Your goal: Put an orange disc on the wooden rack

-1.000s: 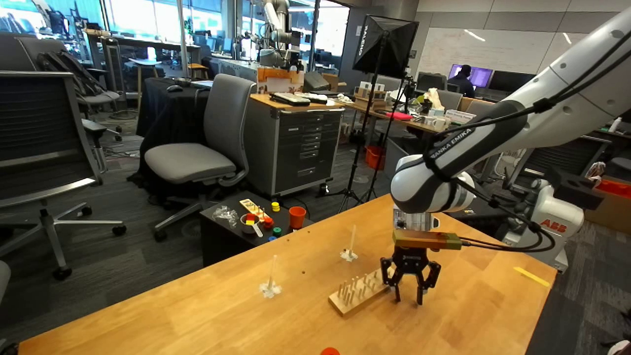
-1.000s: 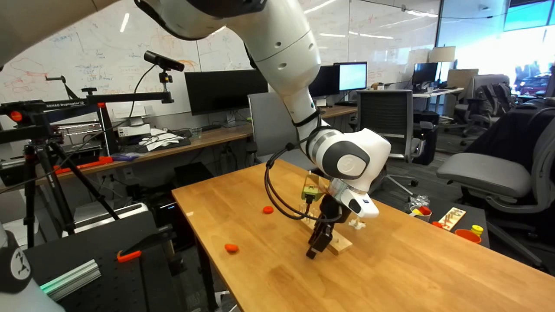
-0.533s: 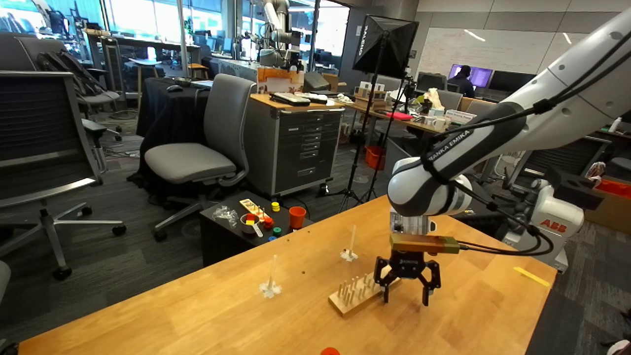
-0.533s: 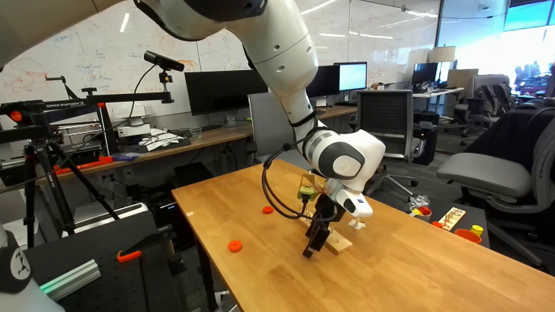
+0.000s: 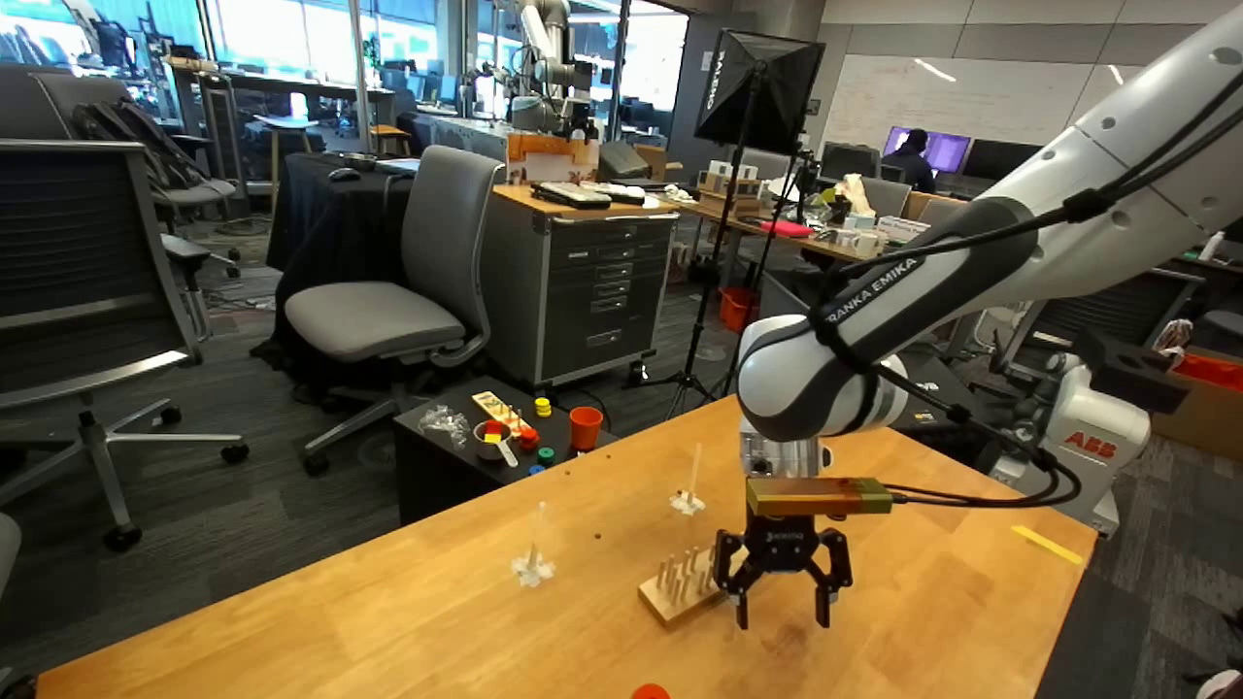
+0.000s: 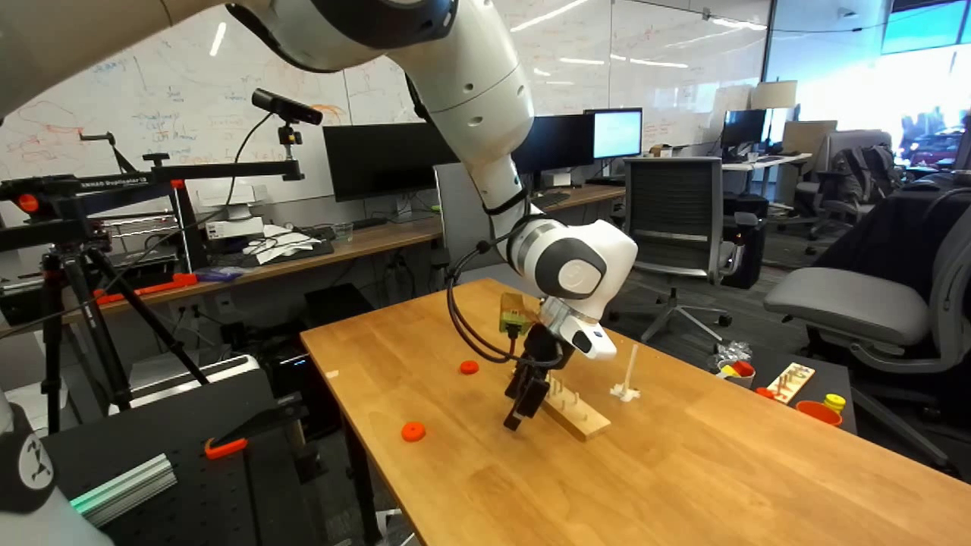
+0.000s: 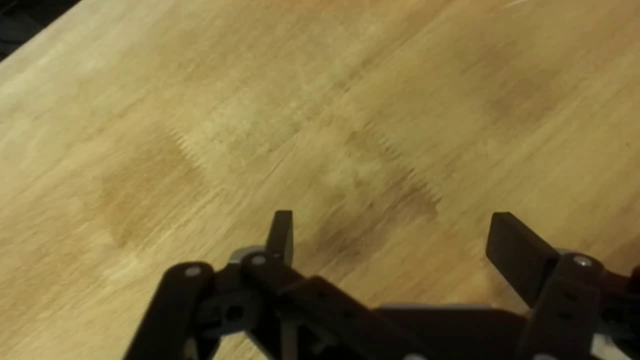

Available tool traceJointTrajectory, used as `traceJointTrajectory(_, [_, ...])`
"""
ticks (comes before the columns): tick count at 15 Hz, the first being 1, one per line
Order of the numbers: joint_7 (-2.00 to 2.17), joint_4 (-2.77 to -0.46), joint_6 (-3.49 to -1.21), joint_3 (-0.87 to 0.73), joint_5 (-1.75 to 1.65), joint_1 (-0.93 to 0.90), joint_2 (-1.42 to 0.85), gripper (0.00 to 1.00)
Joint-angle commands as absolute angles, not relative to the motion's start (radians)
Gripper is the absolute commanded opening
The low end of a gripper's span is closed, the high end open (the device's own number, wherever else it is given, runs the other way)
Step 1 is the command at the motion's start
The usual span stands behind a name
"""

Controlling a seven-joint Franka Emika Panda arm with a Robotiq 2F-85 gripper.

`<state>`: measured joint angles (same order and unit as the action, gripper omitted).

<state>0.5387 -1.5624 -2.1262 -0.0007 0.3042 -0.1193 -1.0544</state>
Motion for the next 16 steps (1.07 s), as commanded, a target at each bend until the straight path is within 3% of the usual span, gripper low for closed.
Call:
traceJointTrajectory(1, [0.554, -1.522, -2.037, -0.013, 0.233, -0.186, -1.069, 1.00])
traceJointTrajectory(9, [0.501, -1.523, -1.907, -0.012, 0.030, -0.326, -1.072, 1.00])
traceJointTrajectory(16, [0.349, -1.681, -2.050, 0.072, -0.054, -0.393, -0.980, 1.00])
